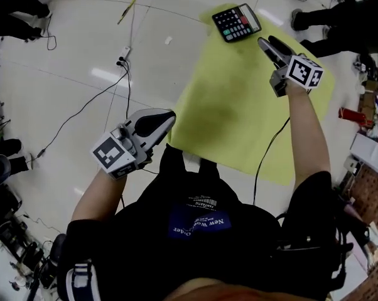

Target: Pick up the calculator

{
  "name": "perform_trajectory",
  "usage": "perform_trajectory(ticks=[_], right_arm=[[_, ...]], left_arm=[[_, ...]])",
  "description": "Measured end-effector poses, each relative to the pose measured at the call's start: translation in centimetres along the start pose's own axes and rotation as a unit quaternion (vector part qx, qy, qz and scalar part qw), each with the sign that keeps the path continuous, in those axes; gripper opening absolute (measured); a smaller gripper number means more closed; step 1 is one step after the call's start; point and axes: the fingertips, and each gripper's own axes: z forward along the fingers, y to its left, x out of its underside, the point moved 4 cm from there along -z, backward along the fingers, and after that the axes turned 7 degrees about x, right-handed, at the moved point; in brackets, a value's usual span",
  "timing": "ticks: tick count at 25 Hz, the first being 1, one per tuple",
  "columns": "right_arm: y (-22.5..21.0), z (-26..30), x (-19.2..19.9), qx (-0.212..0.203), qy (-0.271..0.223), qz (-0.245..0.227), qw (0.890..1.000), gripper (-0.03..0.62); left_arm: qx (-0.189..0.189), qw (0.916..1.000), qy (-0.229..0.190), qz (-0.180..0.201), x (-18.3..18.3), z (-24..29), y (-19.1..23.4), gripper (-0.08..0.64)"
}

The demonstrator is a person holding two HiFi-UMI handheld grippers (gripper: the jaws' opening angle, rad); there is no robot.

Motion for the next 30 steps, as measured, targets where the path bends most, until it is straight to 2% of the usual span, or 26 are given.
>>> perform_trajectory(ticks=[4, 8, 19, 22, 29, 30], right_arm=[[-2.7, 4.7, 0.1, 0.023, 0.029, 0.026, 0.999, 0.227], [-4.8, 7.5, 0.0, 0.048, 0.036, 0.049, 0.997, 0.227], [-7.0, 8.6, -1.0, 0.084, 0.030, 0.052, 0.995, 0.227], [-7.3, 8.5, -1.0, 0.091, 0.021, 0.056, 0.994, 0.227], [-6.9, 10.2, 0.5, 0.076, 0.059, 0.037, 0.995, 0.224], [-6.6, 10.5, 0.5, 0.073, 0.062, 0.033, 0.995, 0.172]], left_arm=[[-0.013, 0.9999, 0.004, -0.008, 1.4, -1.7, 1.6, 0.006], [-0.019, 0.9996, 0.003, -0.021, 2.7, -3.0, 2.6, 0.006], [-0.028, 0.9985, 0.007, -0.045, 4.2, -4.2, 4.1, 0.006], [-0.030, 0.9982, 0.006, -0.051, 4.2, -4.2, 4.3, 0.006], [-0.025, 0.9980, 0.013, -0.057, 4.7, -3.7, 4.3, 0.006], [-0.025, 0.9979, 0.013, -0.058, 4.9, -3.6, 4.2, 0.006]])
